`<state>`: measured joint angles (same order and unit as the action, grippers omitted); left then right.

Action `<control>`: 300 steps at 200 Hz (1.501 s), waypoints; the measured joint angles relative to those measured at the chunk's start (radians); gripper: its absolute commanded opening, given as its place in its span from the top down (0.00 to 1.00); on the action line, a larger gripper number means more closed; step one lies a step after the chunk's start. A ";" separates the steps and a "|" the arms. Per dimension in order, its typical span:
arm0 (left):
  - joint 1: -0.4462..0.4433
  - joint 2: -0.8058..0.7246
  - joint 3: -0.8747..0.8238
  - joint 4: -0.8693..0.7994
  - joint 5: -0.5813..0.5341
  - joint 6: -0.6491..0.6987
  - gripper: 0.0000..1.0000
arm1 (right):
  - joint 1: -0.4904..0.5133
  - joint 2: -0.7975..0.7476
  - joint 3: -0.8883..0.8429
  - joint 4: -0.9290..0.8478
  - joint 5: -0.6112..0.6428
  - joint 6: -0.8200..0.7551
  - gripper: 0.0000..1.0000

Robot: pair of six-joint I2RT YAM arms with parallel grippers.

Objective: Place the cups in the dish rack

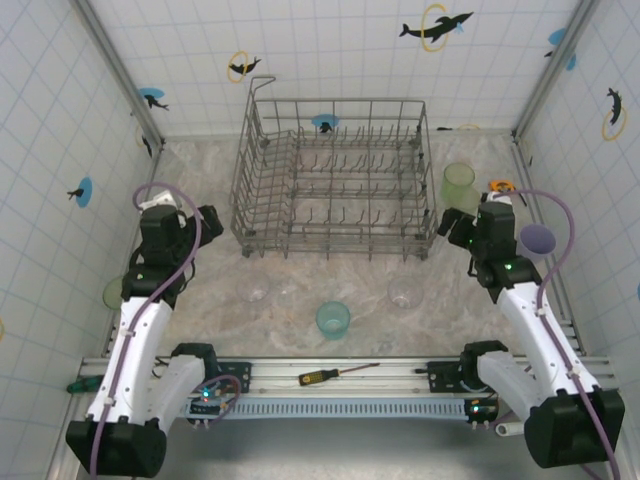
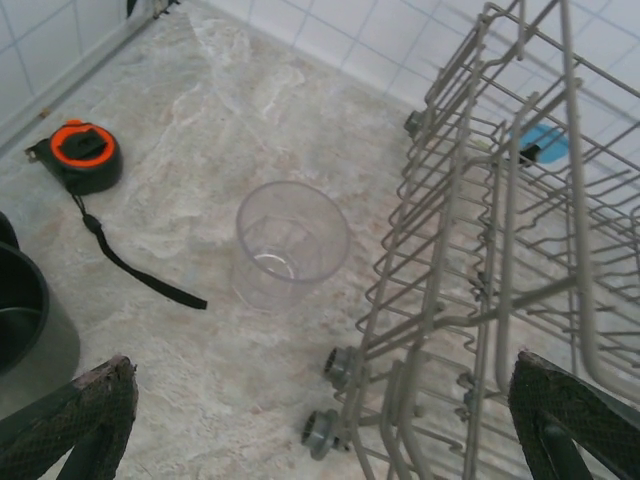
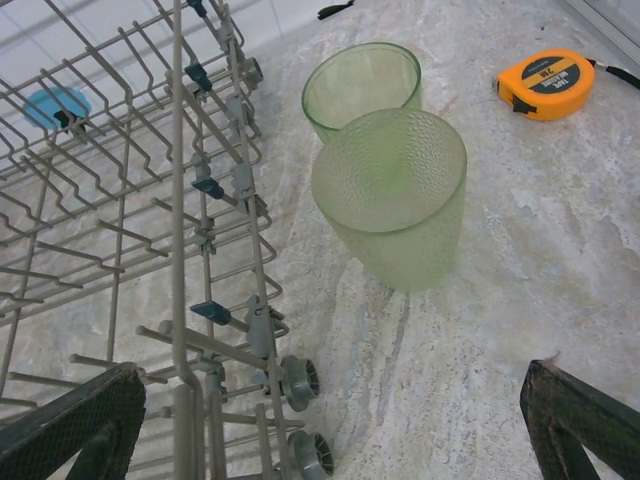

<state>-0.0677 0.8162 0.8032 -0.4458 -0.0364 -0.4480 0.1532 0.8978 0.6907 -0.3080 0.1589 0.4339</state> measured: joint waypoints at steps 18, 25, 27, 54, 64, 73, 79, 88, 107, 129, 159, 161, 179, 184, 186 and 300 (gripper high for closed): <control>-0.011 0.000 0.003 -0.026 0.043 -0.016 0.02 | 0.008 0.000 0.024 -0.030 0.004 -0.001 0.00; -0.021 0.000 0.003 -0.038 0.058 -0.026 0.02 | 0.011 0.000 0.034 -0.041 0.006 -0.002 0.00; -0.026 0.000 0.003 -0.042 0.063 -0.029 0.02 | 0.011 0.000 0.036 -0.044 0.006 -0.002 0.00; -0.095 0.000 0.003 -0.069 0.089 -0.068 0.02 | 0.031 0.007 0.076 -0.063 0.022 0.000 0.00; -0.128 0.000 0.003 -0.074 0.087 -0.084 0.03 | 0.039 0.016 0.090 -0.063 0.028 0.001 0.00; -0.160 0.000 0.003 -0.078 0.081 -0.099 0.02 | 0.047 0.026 0.099 -0.063 0.034 0.002 0.00; -0.179 0.000 0.003 -0.080 0.078 -0.108 0.02 | 0.054 0.035 0.103 -0.063 0.038 0.003 0.00; -0.203 0.000 0.003 -0.081 0.074 -0.119 0.02 | 0.064 0.047 0.106 -0.063 0.043 0.003 0.00; -0.245 0.009 0.003 -0.085 0.066 -0.137 0.02 | 0.087 0.077 0.107 -0.062 0.050 0.004 0.00; -0.268 0.031 0.014 -0.125 0.039 -0.138 0.03 | 0.105 0.114 0.108 -0.061 0.053 0.003 0.00; -0.271 0.050 0.057 -0.212 0.007 -0.128 0.02 | 0.136 0.169 0.141 -0.059 0.054 0.002 0.00; -0.271 0.050 0.058 -0.214 0.006 -0.128 0.02 | 0.138 0.170 0.143 -0.058 0.054 0.002 0.00; -0.273 0.050 0.066 -0.252 0.009 -0.128 0.02 | 0.156 0.173 0.148 -0.048 0.055 0.002 0.00; -0.275 0.053 0.066 -0.268 0.009 -0.128 0.02 | 0.160 0.173 0.148 -0.045 0.056 0.003 0.00; -0.276 0.055 0.066 -0.273 0.009 -0.128 0.02 | 0.162 0.174 0.148 -0.045 0.056 0.003 0.00; -0.706 0.261 0.167 -0.406 -0.087 -0.240 0.02 | 0.182 0.220 0.148 -0.026 0.068 -0.016 0.00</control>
<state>-0.7734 1.0771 0.9699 -0.8520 -0.1234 -0.6876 0.3347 1.1179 0.8391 -0.3336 0.2272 0.4179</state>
